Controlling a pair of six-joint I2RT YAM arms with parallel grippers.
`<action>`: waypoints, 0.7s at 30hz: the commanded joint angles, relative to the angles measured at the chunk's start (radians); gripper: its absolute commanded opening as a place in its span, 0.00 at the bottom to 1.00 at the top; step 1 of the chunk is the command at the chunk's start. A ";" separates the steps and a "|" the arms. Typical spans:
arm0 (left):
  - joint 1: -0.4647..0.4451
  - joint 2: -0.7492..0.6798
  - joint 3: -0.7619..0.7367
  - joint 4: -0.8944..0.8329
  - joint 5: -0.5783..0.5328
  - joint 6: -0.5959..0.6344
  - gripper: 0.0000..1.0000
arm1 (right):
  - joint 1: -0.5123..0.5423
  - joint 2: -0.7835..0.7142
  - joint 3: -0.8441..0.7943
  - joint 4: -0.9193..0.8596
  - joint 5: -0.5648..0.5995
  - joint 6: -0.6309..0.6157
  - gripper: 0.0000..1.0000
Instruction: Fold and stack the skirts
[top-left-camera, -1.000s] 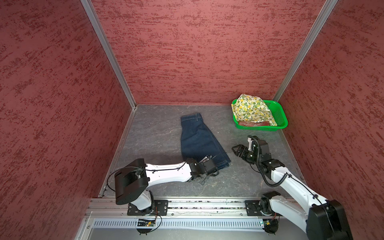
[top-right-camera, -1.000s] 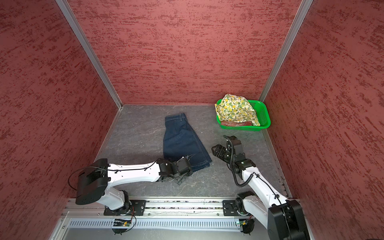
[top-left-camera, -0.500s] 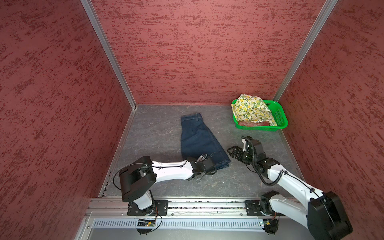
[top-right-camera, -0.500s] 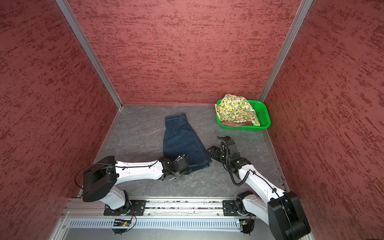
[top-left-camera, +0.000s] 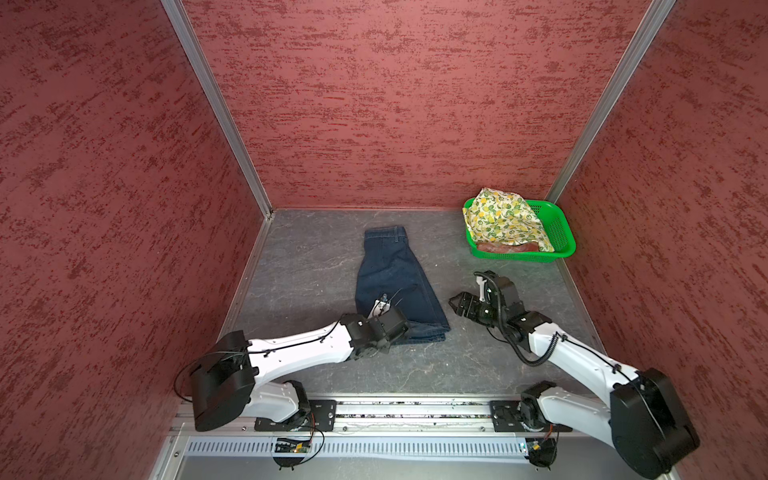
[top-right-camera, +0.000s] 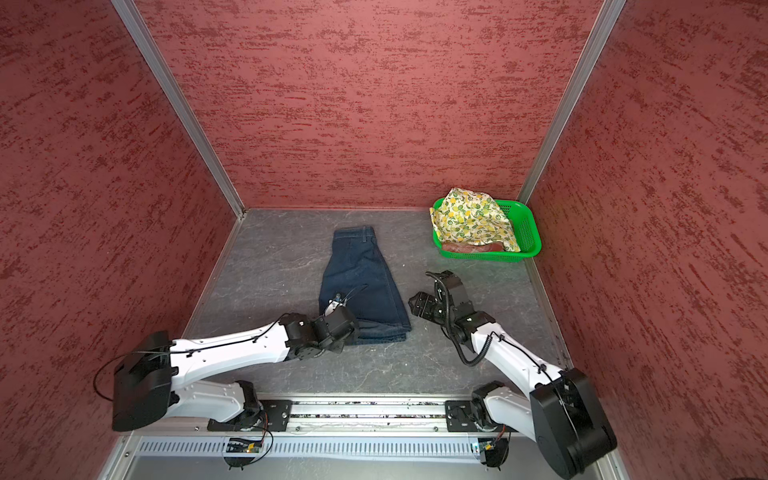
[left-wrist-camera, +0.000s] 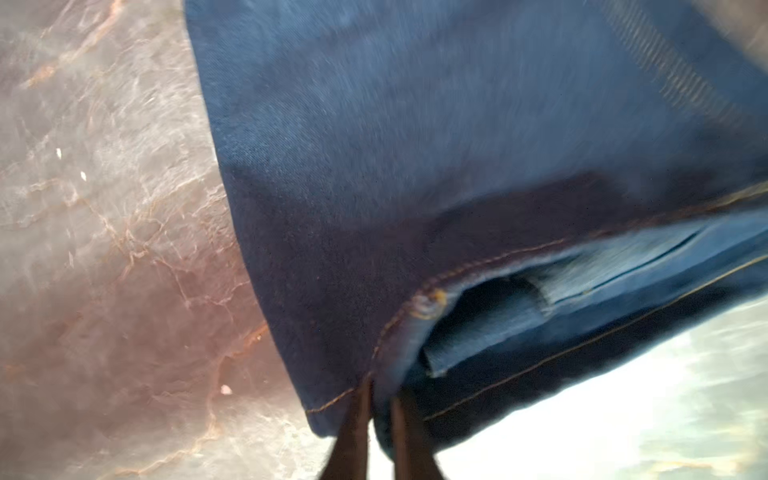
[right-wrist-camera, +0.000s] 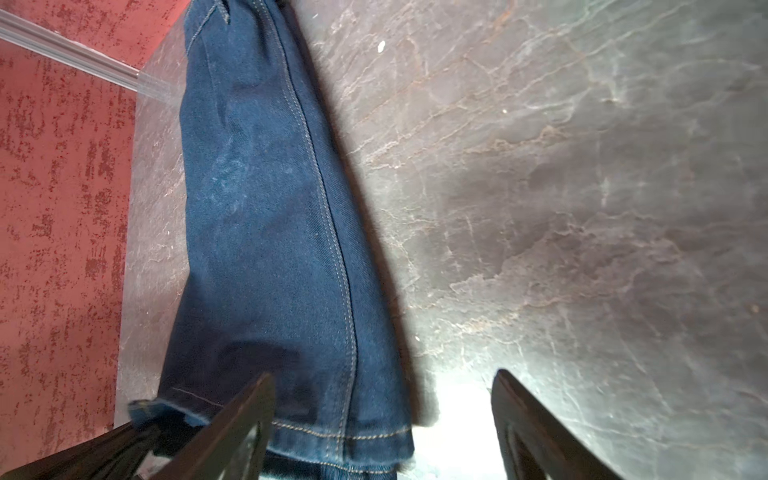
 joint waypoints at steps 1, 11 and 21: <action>0.002 -0.071 -0.025 0.024 -0.058 -0.110 0.02 | 0.019 0.014 0.026 0.030 0.014 -0.007 0.83; -0.002 -0.134 -0.134 -0.057 -0.109 -0.352 0.00 | 0.081 0.072 -0.015 0.124 -0.049 0.076 0.80; 0.000 -0.135 -0.171 -0.207 -0.124 -0.631 0.56 | 0.110 0.129 -0.002 0.159 -0.045 0.113 0.77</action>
